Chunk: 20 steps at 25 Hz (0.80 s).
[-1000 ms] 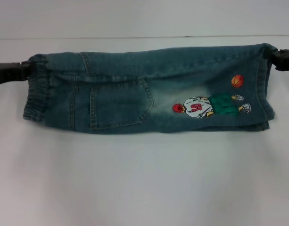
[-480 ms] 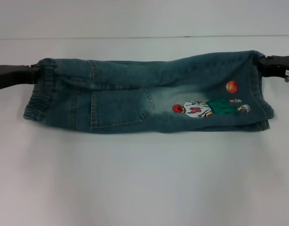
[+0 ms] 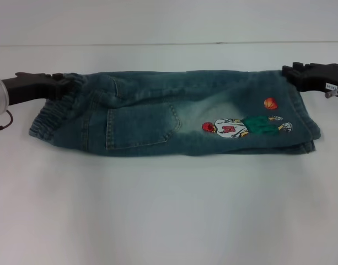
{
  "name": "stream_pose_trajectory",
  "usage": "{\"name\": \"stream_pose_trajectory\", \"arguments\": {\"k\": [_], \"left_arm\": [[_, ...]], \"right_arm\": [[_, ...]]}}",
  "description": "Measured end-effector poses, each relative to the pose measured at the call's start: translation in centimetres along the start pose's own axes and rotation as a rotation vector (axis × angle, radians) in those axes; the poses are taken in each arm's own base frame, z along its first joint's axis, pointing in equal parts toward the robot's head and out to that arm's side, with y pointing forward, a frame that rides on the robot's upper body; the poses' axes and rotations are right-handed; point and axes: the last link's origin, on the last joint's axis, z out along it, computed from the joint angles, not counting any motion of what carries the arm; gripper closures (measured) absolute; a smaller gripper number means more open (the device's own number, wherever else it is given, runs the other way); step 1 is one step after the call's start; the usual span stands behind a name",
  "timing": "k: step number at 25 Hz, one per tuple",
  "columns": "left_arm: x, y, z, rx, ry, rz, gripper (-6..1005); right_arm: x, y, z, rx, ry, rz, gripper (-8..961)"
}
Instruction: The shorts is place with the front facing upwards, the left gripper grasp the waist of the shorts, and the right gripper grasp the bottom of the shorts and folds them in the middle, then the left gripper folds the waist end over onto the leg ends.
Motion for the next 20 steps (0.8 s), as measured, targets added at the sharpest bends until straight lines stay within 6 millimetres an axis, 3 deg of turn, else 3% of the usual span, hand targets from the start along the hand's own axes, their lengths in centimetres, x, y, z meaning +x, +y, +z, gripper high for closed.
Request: {"name": "stream_pose_trajectory", "arguments": {"k": [4, 15, 20], "left_arm": [[0.0, 0.2, 0.3, 0.01, -0.014, 0.024, 806], [-0.5, -0.4, 0.7, 0.078, -0.111, 0.14, 347], [-0.8, -1.4, -0.2, 0.122, -0.118, 0.137, 212]], "right_arm": [[0.3, -0.3, -0.3, 0.009, 0.004, 0.005, 614], [1.1, -0.3, -1.4, -0.016, -0.004, 0.027, 368], [0.9, -0.3, -2.4, -0.045, -0.053, 0.042, 192]]}}
